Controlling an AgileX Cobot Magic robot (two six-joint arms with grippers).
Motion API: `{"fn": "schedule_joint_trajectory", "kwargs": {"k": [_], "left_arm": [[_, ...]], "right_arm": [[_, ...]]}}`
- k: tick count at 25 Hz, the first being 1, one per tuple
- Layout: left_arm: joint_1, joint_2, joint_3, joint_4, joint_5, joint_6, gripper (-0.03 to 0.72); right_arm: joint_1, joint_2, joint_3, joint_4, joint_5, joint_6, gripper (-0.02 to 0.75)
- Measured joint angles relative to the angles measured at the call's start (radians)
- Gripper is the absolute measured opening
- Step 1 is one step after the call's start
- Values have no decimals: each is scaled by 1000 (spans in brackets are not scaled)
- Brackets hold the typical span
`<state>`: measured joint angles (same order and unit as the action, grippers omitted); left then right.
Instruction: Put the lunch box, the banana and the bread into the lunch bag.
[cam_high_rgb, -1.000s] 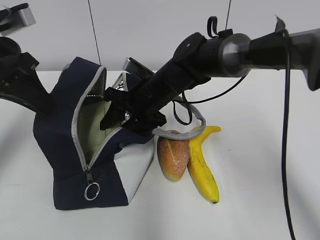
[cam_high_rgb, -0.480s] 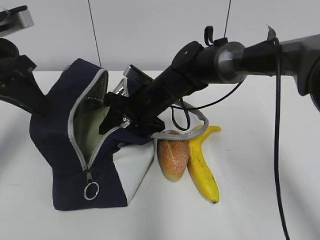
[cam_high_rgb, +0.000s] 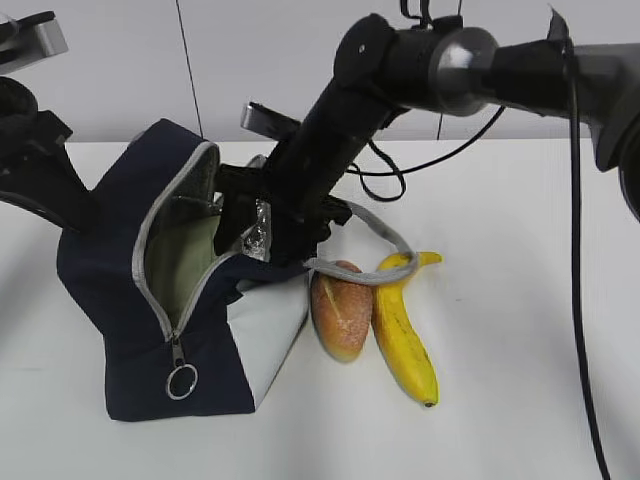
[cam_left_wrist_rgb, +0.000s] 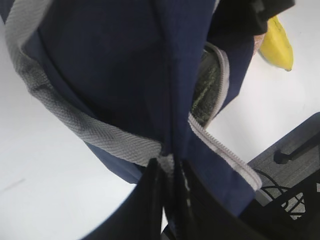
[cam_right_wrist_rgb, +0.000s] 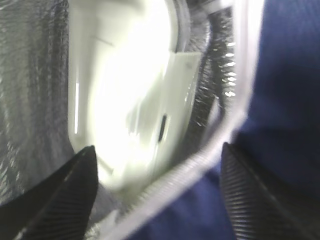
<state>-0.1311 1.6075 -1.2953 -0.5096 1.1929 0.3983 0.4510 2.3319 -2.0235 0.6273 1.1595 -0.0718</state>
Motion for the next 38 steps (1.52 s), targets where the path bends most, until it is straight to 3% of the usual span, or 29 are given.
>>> {"fn": "schedule_joint_trajectory", "kwargs": {"k": [6, 15, 30, 38], "left_arm": [[0, 0, 0, 4, 0, 0, 15], [0, 0, 0, 4, 0, 0, 15], [0, 0, 0, 5, 2, 0, 15], [0, 0, 0, 6, 5, 0, 15]], "right_arm": [[-1, 0, -163, -177, 58, 101, 584], [-1, -73, -170, -229, 70, 125, 584], [-2, -438, 335, -519, 74, 256, 584], [-2, -494, 584, -485, -11, 277, 584]]}}
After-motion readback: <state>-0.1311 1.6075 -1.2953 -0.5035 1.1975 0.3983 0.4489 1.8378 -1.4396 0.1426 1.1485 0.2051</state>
